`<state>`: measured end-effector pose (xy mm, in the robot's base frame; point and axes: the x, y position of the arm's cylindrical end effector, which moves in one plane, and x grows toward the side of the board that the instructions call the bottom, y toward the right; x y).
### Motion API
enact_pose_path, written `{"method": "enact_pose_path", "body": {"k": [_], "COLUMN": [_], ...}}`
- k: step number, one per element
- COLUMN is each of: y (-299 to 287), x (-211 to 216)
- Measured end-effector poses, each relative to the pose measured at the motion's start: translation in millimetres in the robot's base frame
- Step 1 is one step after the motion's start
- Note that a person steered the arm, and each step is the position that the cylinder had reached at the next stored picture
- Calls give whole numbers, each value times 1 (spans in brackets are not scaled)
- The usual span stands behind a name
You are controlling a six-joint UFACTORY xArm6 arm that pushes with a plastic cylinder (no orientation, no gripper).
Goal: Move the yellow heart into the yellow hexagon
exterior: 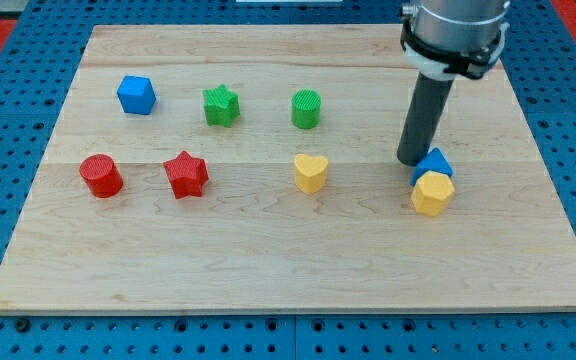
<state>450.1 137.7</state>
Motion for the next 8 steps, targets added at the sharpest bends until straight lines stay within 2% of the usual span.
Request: {"method": "enact_pose_path", "body": {"k": [3, 4, 5, 6, 7, 8], "y": [7, -28, -86, -116, -135, -119], "x": [71, 72, 65, 32, 1, -19]}}
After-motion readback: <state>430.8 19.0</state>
